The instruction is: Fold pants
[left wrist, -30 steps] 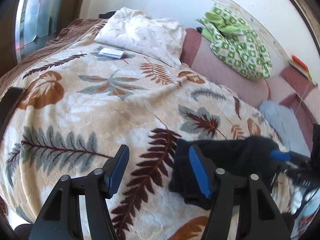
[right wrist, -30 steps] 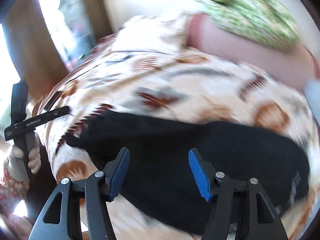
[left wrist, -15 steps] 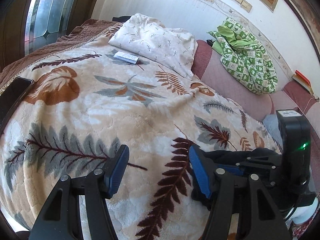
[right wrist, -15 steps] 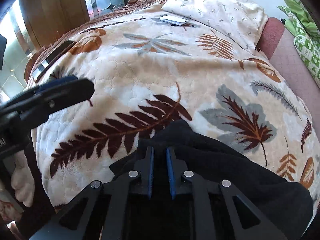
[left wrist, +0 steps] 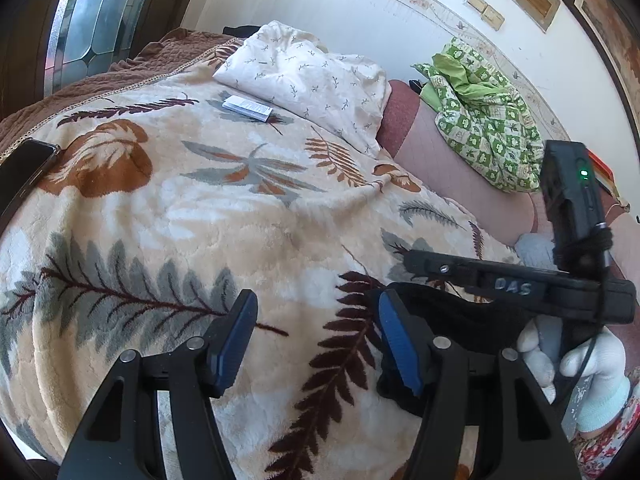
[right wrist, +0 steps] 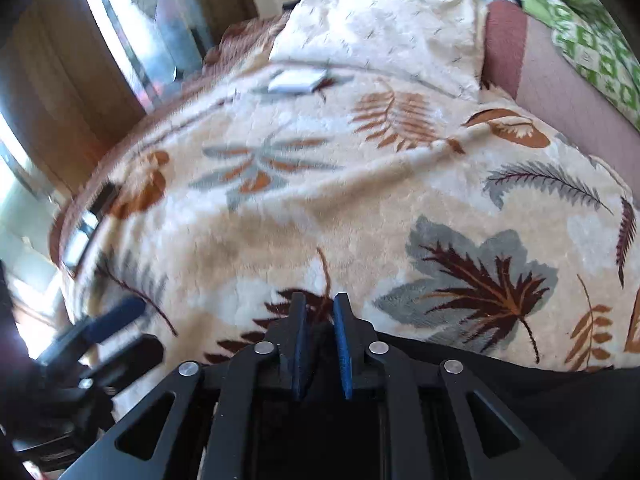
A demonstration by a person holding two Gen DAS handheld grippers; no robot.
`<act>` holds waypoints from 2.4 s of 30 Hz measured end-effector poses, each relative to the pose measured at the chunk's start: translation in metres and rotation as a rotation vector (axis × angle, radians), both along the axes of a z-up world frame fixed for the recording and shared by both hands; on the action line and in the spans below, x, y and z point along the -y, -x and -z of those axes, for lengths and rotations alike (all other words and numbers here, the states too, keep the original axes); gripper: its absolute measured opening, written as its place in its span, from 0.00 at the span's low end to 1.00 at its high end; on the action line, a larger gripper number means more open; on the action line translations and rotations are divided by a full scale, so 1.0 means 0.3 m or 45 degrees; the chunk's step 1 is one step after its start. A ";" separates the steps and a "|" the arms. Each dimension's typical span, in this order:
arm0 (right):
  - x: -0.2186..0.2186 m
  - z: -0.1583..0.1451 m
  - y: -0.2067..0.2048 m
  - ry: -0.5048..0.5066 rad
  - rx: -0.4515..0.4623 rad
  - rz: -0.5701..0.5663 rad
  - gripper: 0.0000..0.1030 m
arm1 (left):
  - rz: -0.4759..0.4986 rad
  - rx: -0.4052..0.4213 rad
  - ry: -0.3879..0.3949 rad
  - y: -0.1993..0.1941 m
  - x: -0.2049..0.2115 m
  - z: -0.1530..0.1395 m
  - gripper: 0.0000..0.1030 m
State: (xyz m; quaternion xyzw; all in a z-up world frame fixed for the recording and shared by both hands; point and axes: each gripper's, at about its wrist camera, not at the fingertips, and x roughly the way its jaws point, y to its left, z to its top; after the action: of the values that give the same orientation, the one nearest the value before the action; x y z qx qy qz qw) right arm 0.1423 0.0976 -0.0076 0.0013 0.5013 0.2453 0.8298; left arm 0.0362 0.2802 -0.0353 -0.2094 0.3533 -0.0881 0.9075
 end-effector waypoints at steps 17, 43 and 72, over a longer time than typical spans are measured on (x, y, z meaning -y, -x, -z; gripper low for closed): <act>0.730 0.132 0.525 0.156 -0.109 0.332 0.52 | 0.088 -0.081 -0.111 0.001 0.138 0.028 0.62; 1.561 0.158 0.495 -0.376 -0.070 1.264 0.15 | 0.413 -0.138 -0.330 -0.101 0.515 0.058 0.67; 1.080 0.040 0.382 -0.061 0.061 0.839 0.37 | 0.439 -0.043 -0.446 -0.035 0.509 0.078 0.67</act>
State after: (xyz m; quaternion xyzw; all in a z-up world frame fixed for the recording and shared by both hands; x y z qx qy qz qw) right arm 0.0277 -0.2264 -0.0194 0.1773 0.4482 -0.0245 0.8758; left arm 0.0466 0.1276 -0.0588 0.0131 0.4087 -0.1758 0.8955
